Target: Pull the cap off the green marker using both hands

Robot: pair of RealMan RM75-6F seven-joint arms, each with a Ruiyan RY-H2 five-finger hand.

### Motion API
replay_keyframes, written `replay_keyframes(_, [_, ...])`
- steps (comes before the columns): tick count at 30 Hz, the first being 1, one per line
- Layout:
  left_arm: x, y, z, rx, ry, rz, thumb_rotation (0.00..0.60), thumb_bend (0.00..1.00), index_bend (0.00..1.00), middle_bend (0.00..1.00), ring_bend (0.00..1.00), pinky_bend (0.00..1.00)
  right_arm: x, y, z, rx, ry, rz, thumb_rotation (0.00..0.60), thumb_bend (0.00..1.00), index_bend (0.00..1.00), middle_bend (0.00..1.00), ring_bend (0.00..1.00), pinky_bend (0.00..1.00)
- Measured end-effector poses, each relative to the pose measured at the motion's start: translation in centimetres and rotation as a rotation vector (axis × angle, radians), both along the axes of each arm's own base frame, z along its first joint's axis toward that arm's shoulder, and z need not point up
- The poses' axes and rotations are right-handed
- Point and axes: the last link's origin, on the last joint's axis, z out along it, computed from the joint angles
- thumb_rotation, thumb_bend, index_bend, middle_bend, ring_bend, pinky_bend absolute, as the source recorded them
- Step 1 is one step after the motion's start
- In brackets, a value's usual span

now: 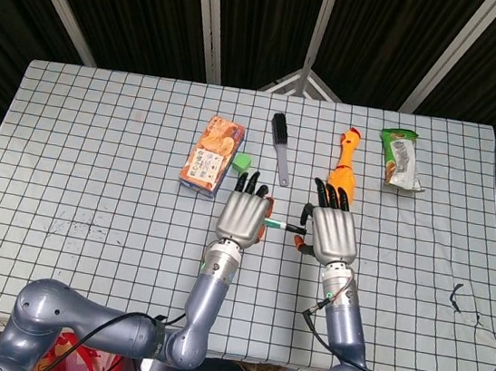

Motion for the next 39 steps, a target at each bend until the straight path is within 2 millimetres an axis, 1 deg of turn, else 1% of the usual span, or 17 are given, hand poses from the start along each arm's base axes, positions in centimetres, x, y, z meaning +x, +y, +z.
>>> replay_keyframes(6, [0.09, -0.05, -0.06, -0.001, -0.002, -0.002, 0.600, 0.53, 0.55, 0.23, 0.00, 0.00, -0.07, 0.02, 0.06, -0.002, -0.001, -0.003, 0.600, 0.31, 0.57, 0.05, 0.04, 0.04])
replay_keyframes(15, [0.38, -0.13, 0.02, 0.001, -0.011, -0.008, 0.600, 0.53, 0.55, 0.23, 0.00, 0.00, -0.14, 0.06, -0.03, 0.002, 0.000, -0.004, 0.600, 0.32, 0.57, 0.05, 0.04, 0.04])
replay_keyframes(29, [0.14, -0.02, 0.08, 0.002, -0.014, -0.002, 0.600, 0.53, 0.55, 0.23, 0.00, 0.00, 0.11, 0.08, -0.30, 0.009, 0.000, 0.003, 0.600, 0.34, 0.61, 0.05, 0.06, 0.04])
replay_keyframes(39, [0.09, 0.00, 0.17, 0.003, -0.020, -0.003, 0.600, 0.53, 0.55, 0.23, 0.00, 0.00, 0.11, 0.06, -0.40, 0.007, 0.001, 0.001, 0.600, 0.34, 0.61, 0.05, 0.06, 0.04])
